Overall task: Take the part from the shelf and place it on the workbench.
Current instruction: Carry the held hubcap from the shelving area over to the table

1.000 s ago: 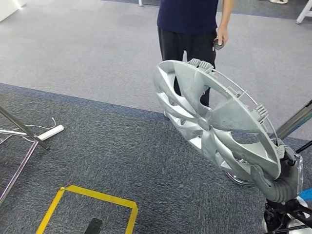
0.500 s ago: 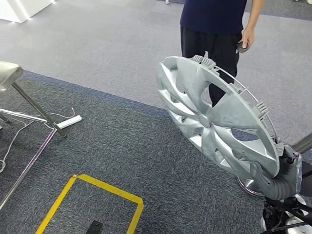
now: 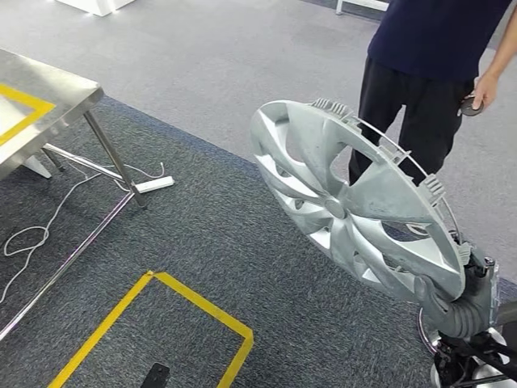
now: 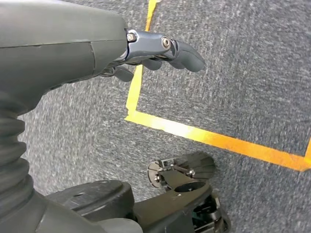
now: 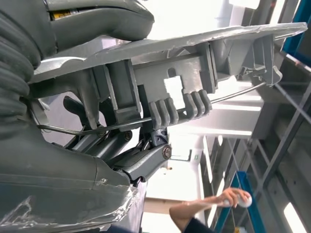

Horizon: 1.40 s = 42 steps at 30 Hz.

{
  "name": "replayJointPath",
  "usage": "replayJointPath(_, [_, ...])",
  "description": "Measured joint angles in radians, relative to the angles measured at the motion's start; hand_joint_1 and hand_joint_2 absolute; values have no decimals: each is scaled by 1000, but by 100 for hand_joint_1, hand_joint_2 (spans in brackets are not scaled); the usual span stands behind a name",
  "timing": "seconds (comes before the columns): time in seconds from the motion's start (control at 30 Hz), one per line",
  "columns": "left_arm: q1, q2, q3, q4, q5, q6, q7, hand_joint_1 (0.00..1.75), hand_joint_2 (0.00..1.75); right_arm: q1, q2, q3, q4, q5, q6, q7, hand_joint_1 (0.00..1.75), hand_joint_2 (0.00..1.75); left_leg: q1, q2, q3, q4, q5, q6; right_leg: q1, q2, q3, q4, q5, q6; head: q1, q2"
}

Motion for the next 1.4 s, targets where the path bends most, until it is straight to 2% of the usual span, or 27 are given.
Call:
replayJointPath(0.07, [0,1,0,0,0,0,0,0,175,-1,0,0,0,0,-4,-1,175,175,0,-21,-3,5,0,-11,-5,32,52,-100,30,-1,-1,0])
replayJointPath(0.1, [1,1,0,0,0,0,0,0,175,-1,0,1,0,0,-6,-1,175,175,0,-30,-7,5,2,-18,-5,40,60,-113,29,-4,-1,0])
replayJointPath(0.17, [5,2,0,0,0,1,0,0,175,-1,0,1,0,0,-9,-1,175,175,4,-44,-12,3,6,-29,-3,25,62,-118,32,-16,-1,0])
replayJointPath(0.23, [8,2,0,0,0,1,0,0,175,-1,0,0,0,0,-11,-1,175,175,3,-18,-28,34,-17,-39,-3,6,64,-123,35,-30,-7,0])
replayJointPath(0.3, [6,2,0,0,0,1,0,0,175,-1,0,0,0,-1,-11,-1,175,175,1,32,-83,147,-78,-46,-1,-15,65,-126,36,-39,-13,0])
replayJointPath(0.33, [6,2,0,0,1,1,0,0,175,-1,0,0,0,-1,-12,-1,175,175,2,47,-119,218,-109,-49,0,-26,65,-126,35,-41,-15,0])
replayJointPath(0.37, [6,2,0,0,2,0,0,0,175,-1,0,0,0,-1,-12,-1,175,175,2,54,-146,273,-126,-50,2,-37,65,-126,34,-43,-14,0])
replayJointPath(0.4, [7,2,0,0,6,0,0,0,175,0,0,0,0,0,-12,-1,175,175,2,57,-157,294,-123,-50,3,-48,66,-126,33,-44,-15,0])
replayJointPath(0.43, [8,2,0,0,10,4,0,0,175,0,1,0,0,0,-14,0,175,175,2,59,-147,274,-102,-48,4,-58,67,-126,32,-44,-15,0])
replayJointPath(0.47, [9,2,0,0,14,10,-2,0,175,0,1,1,-1,0,-15,0,175,175,1,66,-117,216,-68,-45,4,-67,70,-126,30,-44,-15,0])
replayJointPath(0.53, [7,2,0,0,19,28,-8,0,175,0,1,1,-2,1,-21,0,175,175,-6,104,-41,73,-13,-35,9,-85,75,-125,25,-39,-15,0])
replayJointPath(0.6, [4,3,0,0,19,39,-14,0,175,1,1,1,-3,1,-25,0,175,175,-13,127,-7,4,0,-26,13,-101,79,-126,20,-31,-14,0])
replayJointPath(0.67, [5,3,0,0,20,47,-18,0,175,2,1,1,-4,1,-27,0,175,175,-13,107,-8,-3,1,-17,14,-116,82,-130,17,-21,-13,0])
replayJointPath(0.73, [6,2,1,0,26,54,-28,0,175,3,1,2,-6,1,-30,1,175,175,-7,88,-3,-10,5,-6,12,-95,74,-105,-3,-10,-11,0])
replayJointPath(0.77, [5,2,2,0,31,57,-34,0,175,5,1,2,-8,0,-32,1,175,175,-4,79,0,-13,7,-2,11,-73,56,-65,-26,-6,-8,0])
replayJointPath(0.83, [2,0,3,0,38,65,-44,0,175,11,1,3,-10,0,-34,0,175,175,-2,60,1,-13,6,2,9,-36,-9,68,-85,-2,-4,0])
replayJointPath(0.87, [2,-1,3,0,37,69,-45,0,175,15,1,3,-11,0,-34,0,175,175,-2,48,1,-12,5,3,8,-30,-41,126,-103,0,-3,0])
replayJointPath(0.9, [3,-1,3,0,35,71,-45,0,175,18,1,4,-11,0,-34,1,175,175,-2,36,2,-12,5,3,8,-28,-60,155,-103,1,-2,0])
replayJointPath(0.93, [3,-1,3,0,32,73,-45,0,175,20,1,4,-11,0,-34,1,175,175,-1,24,4,-12,4,3,7,-27,-59,141,-82,1,-2,0])
replayJointPath(0.97, [4,-2,3,0,28,75,-45,0,175,21,1,4,-12,0,-34,1,175,175,0,12,6,-11,4,1,5,-22,-39,89,-45,2,-2,0])
replayJointPath(1.03, [3,-4,3,0,19,84,-42,0,175,22,1,4,-12,-1,-35,1,175,175,0,-11,8,-6,1,-6,-3,17,24,-53,19,5,-2,0])
replayJointPath(1.1, [4,-5,1,0,8,95,-36,0,175,23,1,4,-13,-1,-36,1,175,175,0,-30,2,-3,2,-17,-7,49,59,-121,35,1,-2,0])
replayJointPath(1.17, [7,-5,0,0,3,100,-34,0,175,26,1,4,-14,-1,-38,1,175,175,3,-48,-6,-4,8,-28,-4,38,63,-123,35,-11,-2,0])
replayJointPath(1.2, [10,-5,0,0,1,101,-34,0,175,26,1,3,-15,-1,-38,1,175,175,3,-48,-8,-3,7,-32,-5,29,63,-124,37,-18,-2,0])
replayJointPath(1.27, [11,-7,-1,0,1,102,-34,0,175,26,0,2,-17,-1,-39,1,175,175,1,-14,-31,43,-24,-41,-7,7,64,-127,39,-30,-9,0])
replayJointPath(1.33, [8,-8,-1,0,1,100,-34,0,175,30,0,2,-21,-2,-40,1,175,175,1,35,-91,164,-87,-48,-4,-17,64,-128,38,-37,-17,0])
replayJointPath(1.4, [8,-9,-2,0,1,91,-34,0,175,34,0,1,-23,-1,-40,1,175,175,2,53,-142,266,-118,-51,-1,-41,64,-128,36,-40,-18,0])
